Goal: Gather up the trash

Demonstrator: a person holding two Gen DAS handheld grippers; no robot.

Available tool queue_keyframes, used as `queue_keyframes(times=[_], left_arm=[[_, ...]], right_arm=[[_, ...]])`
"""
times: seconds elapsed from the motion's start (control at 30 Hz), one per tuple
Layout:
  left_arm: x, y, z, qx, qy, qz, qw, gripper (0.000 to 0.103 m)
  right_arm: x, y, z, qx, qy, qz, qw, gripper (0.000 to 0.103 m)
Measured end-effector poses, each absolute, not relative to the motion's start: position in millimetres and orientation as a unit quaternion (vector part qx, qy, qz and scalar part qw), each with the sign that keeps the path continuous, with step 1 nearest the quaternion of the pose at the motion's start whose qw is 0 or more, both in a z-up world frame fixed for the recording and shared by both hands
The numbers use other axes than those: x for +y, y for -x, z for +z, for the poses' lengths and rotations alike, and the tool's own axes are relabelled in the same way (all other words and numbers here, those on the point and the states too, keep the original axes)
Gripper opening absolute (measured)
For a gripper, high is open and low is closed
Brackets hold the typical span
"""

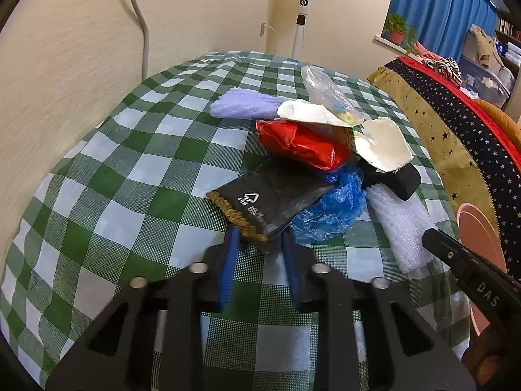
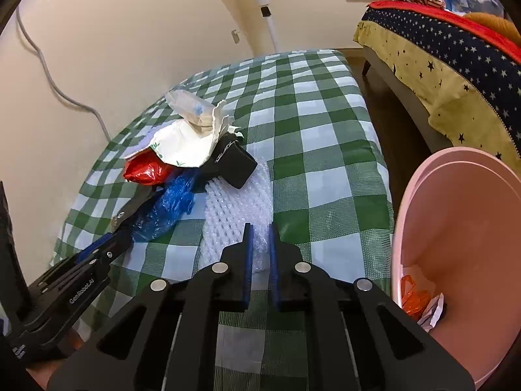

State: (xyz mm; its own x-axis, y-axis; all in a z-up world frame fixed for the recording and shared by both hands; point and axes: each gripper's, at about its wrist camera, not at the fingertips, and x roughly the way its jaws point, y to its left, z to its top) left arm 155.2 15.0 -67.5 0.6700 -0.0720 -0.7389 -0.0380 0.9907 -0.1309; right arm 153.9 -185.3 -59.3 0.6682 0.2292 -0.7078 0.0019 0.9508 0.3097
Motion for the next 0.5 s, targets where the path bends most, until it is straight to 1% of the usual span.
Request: queue_keyframes(times=[0.13,0.23,0.5], left_arm=[[16.0,-152.8,-67.3,0.405,0.073,-0.013,0.911,0.013],[14.7,-148.9,-66.4,0.404,0.074,-0.019,0.912,0.001],[13.9,-135.8,-61.4,0.399,0.080,-0.032,0.913,0.000]], right_arm=[[-187.6,-148.7,-53.7,0.393,-0.145,0.065,0.906,0.009],[-190.0,-144.2,-50.1,0.386,-0.146,0.065,0.909,0.009],[-195.7,-129.9,-41.2,0.373,-0.151,0.065,0.913,0.009]])
